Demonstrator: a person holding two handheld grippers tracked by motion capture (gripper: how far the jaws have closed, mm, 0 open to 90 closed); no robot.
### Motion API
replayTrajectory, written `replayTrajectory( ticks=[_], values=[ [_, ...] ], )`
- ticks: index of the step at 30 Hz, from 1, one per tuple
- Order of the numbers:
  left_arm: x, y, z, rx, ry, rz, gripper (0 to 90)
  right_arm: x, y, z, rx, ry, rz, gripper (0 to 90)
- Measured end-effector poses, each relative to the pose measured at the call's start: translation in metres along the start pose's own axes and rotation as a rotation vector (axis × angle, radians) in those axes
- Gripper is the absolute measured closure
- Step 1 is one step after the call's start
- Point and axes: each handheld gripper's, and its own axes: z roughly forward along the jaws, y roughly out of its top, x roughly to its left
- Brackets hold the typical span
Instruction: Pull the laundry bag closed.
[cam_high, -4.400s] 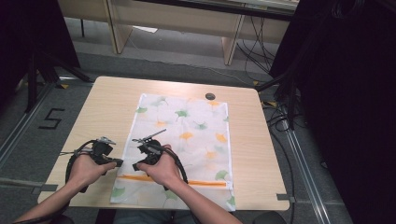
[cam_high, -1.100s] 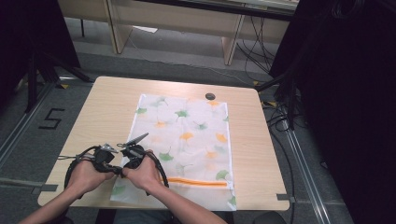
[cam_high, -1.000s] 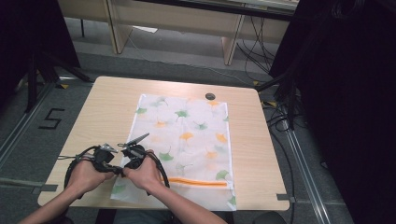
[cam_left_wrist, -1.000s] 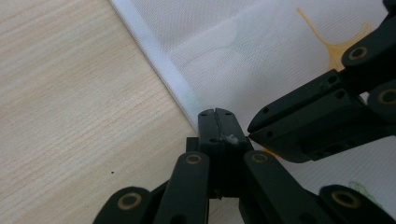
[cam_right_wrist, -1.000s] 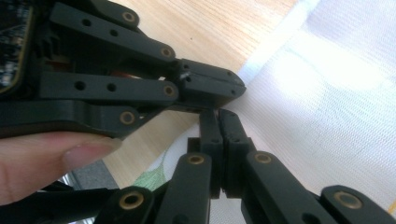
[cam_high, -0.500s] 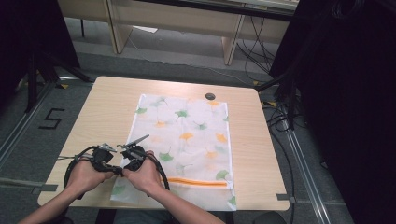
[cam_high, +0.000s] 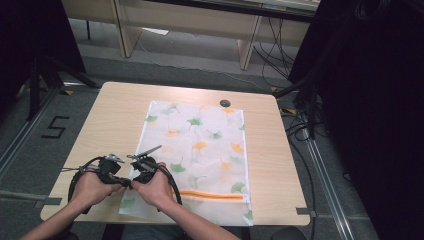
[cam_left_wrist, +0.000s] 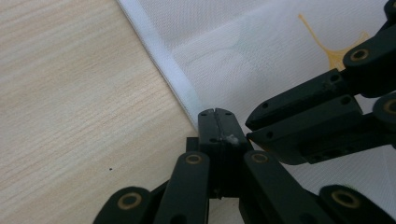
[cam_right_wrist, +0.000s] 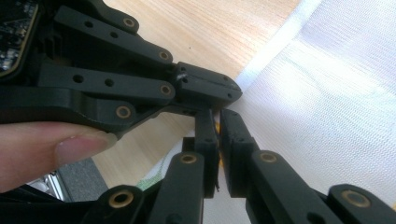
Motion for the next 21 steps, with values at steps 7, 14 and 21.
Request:
replayTrajectory(
  ticks=[7, 14, 21],
  values=[
    [0.0002, -0.0002, -0.0001, 0.000, -0.002, 0.002, 90.0, -0.0001, -0.0005, 0.0003, -0.023, -0.013, 0.026, 84.5],
    [0.0004, -0.0002, -0.0002, 0.001, -0.003, 0.003, 90.0, -0.0038, 0.0016, -0.0031, -0.016, 0.022, 0.037, 85.7],
    [0.0013, -0.0001, -0.0006, 0.007, -0.005, 0.009, 90.0, -0.0044, 0.0016, -0.0029, 0.004, 0.009, 0.090, 86.8]
  ],
)
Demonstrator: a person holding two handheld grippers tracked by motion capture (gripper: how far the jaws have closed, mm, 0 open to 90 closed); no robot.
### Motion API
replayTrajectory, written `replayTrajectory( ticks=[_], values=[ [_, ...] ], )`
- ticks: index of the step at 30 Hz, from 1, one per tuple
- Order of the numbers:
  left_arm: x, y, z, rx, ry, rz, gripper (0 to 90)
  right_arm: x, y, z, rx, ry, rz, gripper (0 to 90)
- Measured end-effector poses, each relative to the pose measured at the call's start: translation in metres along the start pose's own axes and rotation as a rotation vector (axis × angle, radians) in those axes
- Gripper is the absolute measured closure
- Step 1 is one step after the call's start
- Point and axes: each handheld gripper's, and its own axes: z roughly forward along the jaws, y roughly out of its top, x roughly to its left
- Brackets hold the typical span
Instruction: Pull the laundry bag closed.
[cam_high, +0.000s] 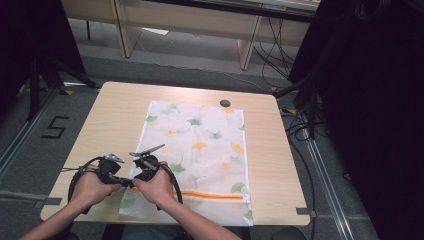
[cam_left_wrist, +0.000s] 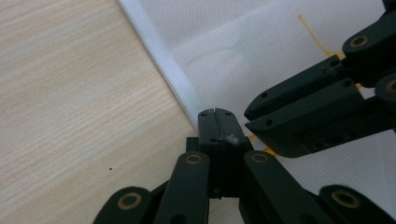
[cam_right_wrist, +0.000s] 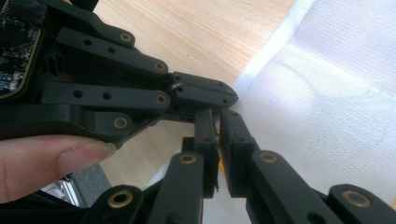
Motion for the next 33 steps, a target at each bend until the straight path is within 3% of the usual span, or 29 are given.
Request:
replayTrajectory(
  ticks=[1, 3, 8, 14, 16, 19, 21, 22, 24, 26, 27, 29, 30, 31, 32, 33],
  values=[
    [0.000, 0.000, 0.000, 0.002, 0.001, 0.003, 90.0, 0.001, 0.000, 0.001, -0.009, 0.030, 0.010, 88.0],
    [0.000, 0.000, 0.000, 0.002, -0.001, 0.002, 90.0, 0.001, 0.000, 0.001, -0.005, 0.035, 0.015, 87.9],
    [0.000, 0.000, 0.000, 0.003, -0.001, 0.003, 90.0, -0.001, 0.000, 0.004, -0.001, 0.035, -0.019, 90.0],
    [-0.002, 0.000, 0.001, -0.013, 0.004, -0.001, 90.0, 0.001, -0.001, 0.003, 0.011, 0.035, -0.003, 90.0],
    [-0.002, 0.000, 0.001, -0.005, 0.011, 0.011, 90.0, 0.001, -0.002, 0.001, 0.038, -0.012, -0.004, 90.0],
    [-0.003, 0.000, 0.001, -0.005, 0.017, 0.019, 90.0, -0.001, -0.002, 0.002, 0.032, -0.015, -0.061, 90.0],
    [-0.003, 0.000, 0.001, -0.007, 0.015, 0.027, 90.0, 0.002, -0.003, -0.001, 0.048, -0.028, -0.020, 90.0],
    [-0.003, 0.000, 0.001, -0.008, 0.013, 0.024, 90.0, 0.002, -0.003, 0.000, 0.028, -0.018, -0.030, 90.0],
    [-0.003, 0.000, 0.001, -0.006, 0.011, 0.023, 90.0, 0.001, -0.004, -0.004, 0.038, -0.027, -0.011, 90.0],
    [-0.003, 0.000, 0.001, -0.004, 0.013, 0.026, 90.0, -0.002, -0.005, -0.007, 0.038, -0.036, -0.022, 90.0],
    [-0.003, 0.000, 0.001, -0.005, 0.013, 0.026, 90.0, 0.000, -0.006, -0.010, 0.048, -0.041, 0.004, 90.0],
    [-0.003, 0.000, 0.001, -0.007, 0.013, 0.027, 90.0, -0.003, -0.006, -0.011, 0.034, -0.028, -0.041, 90.0],
    [-0.003, 0.000, 0.001, -0.006, 0.013, 0.025, 90.0, -0.001, -0.007, -0.012, 0.047, -0.038, -0.005, 90.0],
    [-0.003, 0.000, 0.001, -0.006, 0.015, 0.023, 90.0, -0.003, -0.007, -0.013, 0.043, -0.044, -0.055, 90.0],
    [-0.003, 0.000, 0.001, -0.006, 0.013, 0.027, 90.0, 0.000, -0.007, -0.016, 0.078, -0.082, -0.009, 90.0],
    [-0.003, 0.000, 0.001, -0.008, 0.015, 0.026, 90.0, -0.001, -0.008, -0.017, 0.073, -0.081, -0.022, 90.0]
  ],
)
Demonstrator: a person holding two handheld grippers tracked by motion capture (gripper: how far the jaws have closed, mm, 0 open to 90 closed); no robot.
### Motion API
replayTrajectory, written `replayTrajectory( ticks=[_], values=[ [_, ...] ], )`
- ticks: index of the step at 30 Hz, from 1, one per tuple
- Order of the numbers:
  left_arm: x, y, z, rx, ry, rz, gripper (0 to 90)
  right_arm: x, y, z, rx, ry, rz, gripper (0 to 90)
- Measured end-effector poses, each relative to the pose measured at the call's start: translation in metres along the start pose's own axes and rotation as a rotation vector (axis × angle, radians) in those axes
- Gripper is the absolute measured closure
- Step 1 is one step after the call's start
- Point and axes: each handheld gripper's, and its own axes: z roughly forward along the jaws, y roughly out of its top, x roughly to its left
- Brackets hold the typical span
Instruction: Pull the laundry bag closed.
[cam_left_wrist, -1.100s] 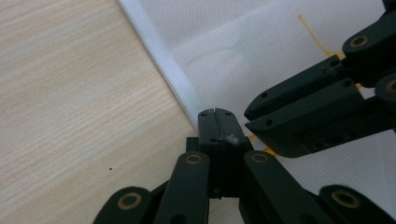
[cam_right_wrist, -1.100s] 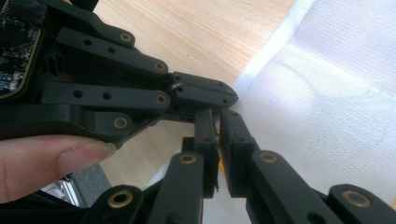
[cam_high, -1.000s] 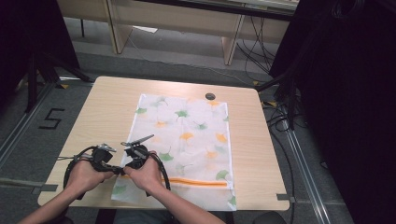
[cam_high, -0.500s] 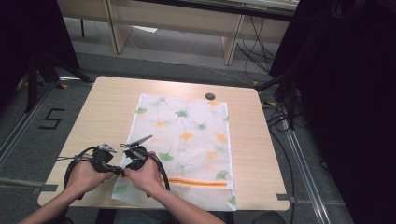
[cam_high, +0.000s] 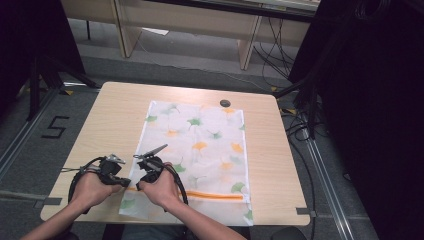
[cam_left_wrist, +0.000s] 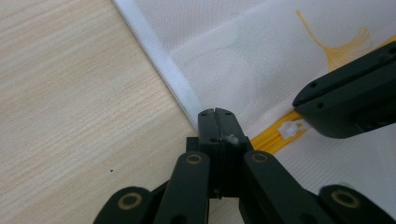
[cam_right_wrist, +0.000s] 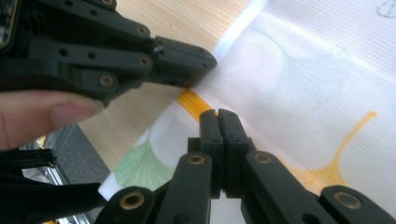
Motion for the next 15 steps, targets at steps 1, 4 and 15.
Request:
replayTrajectory(
  ticks=[1, 4, 15],
  values=[
    [0.000, 0.000, 0.000, 0.001, -0.001, -0.002, 90.0, 0.001, 0.000, -0.002, 0.020, -0.008, 0.023, 90.0],
    [0.000, 0.000, 0.000, 0.001, 0.000, -0.004, 90.0, -0.002, -0.002, -0.005, 0.011, -0.016, 0.000, 90.0],
    [0.000, 0.000, 0.000, 0.001, 0.001, -0.005, 90.0, -0.014, -0.011, -0.019, 0.008, -0.039, -0.014, 90.0]
  ],
)
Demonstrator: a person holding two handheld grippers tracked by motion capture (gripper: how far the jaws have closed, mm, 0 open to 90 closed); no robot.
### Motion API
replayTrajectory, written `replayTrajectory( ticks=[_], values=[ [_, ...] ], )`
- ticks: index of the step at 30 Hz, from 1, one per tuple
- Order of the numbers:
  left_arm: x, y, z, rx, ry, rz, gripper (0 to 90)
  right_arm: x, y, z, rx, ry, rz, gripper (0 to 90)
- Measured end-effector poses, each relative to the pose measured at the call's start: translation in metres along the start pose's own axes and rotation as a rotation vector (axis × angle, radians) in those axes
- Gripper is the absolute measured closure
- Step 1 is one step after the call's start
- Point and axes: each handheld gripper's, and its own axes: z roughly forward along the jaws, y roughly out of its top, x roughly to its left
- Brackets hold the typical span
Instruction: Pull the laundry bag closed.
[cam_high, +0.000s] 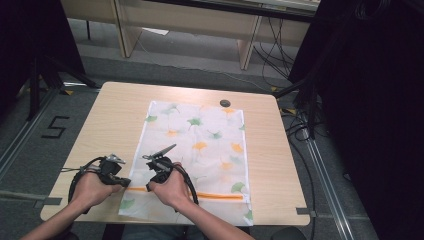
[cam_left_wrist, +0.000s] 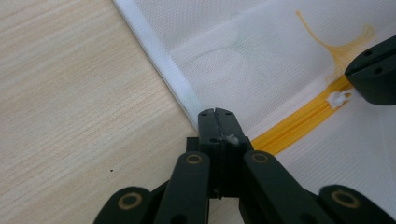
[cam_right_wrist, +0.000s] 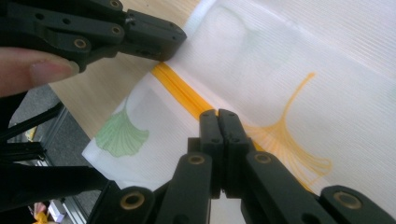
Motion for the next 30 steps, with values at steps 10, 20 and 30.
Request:
replayTrajectory(
  ticks=[10, 20, 30],
  values=[
    [0.000, 0.000, 0.000, 0.001, -0.001, -0.003, 90.0, -0.005, -0.004, -0.007, 0.006, -0.011, -0.008, 90.0],
    [0.001, 0.000, 0.000, 0.001, -0.001, -0.002, 90.0, -0.014, -0.010, -0.013, 0.009, -0.020, -0.011, 90.0],
    [0.002, 0.000, -0.001, 0.012, -0.001, 0.009, 90.0, -0.019, -0.015, -0.019, 0.014, -0.027, 0.006, 90.0]
  ],
)
